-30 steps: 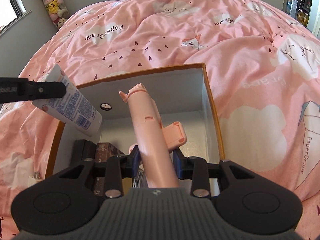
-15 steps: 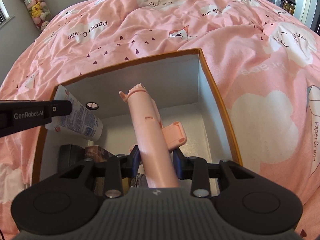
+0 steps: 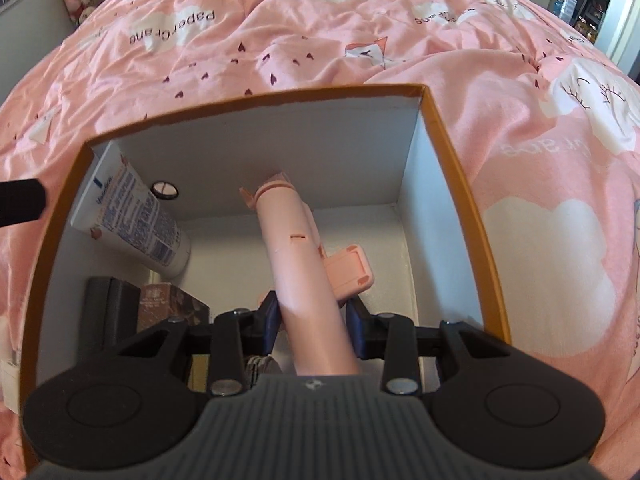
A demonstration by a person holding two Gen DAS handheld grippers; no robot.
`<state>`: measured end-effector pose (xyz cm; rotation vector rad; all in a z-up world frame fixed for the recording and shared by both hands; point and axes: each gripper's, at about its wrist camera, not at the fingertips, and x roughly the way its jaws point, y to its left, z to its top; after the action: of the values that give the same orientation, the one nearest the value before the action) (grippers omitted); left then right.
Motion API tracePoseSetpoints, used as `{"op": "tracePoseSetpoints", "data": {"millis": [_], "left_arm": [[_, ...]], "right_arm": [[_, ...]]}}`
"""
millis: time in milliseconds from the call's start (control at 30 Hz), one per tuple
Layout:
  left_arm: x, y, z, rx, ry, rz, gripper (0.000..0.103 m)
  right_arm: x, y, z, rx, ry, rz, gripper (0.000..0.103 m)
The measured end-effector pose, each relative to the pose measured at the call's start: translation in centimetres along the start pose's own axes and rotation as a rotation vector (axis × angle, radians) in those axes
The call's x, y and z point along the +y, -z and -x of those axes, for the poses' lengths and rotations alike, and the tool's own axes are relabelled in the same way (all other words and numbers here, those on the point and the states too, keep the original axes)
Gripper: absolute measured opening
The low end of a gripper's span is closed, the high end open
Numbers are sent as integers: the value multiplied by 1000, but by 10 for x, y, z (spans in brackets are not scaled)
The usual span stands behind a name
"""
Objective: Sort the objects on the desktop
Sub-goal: 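Lower the pink selfie stick into the shoebox with the right gripper while the left gripper lowers the white card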
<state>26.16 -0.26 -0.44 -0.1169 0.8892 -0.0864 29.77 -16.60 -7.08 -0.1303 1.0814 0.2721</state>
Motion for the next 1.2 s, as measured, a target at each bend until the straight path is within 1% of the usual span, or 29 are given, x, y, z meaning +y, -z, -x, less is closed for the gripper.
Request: {"op": "tracePoseSetpoints", "data": {"millis": [100, 267, 600, 700, 733, 867, 967, 1067, 1133, 1200], "left_arm": [[1, 6, 7, -5, 5, 6, 14], [5, 13, 10, 4, 0, 29, 14], [13, 28, 16, 22, 29, 70, 14], [14, 29, 19, 19, 41, 83, 14], [15, 29, 19, 18, 45, 87, 14], [15, 29, 21, 13, 43, 91, 14], [16, 29, 22, 14, 43, 95, 14], [18, 29, 22, 23, 42, 108, 14], [19, 29, 22, 24, 40, 110, 14], [19, 29, 21, 26, 40, 111, 14]], "right_arm": [[-3, -3, -5, 46, -24, 25, 38], [-3, -7, 4, 104, -87, 91, 37], [-6, -1, 36, 111, -101, 197, 37], [-4, 1, 41, 129, -90, 259, 34], [-4, 2, 43, 135, -80, 286, 29], [0, 3, 45, 128, -54, 355, 29], [6, 4, 47, 106, 1, 435, 29], [11, 7, 42, 126, 59, 521, 30], [11, 8, 41, 112, 108, 547, 30], [4, 5, 43, 121, 88, 527, 30]]}}
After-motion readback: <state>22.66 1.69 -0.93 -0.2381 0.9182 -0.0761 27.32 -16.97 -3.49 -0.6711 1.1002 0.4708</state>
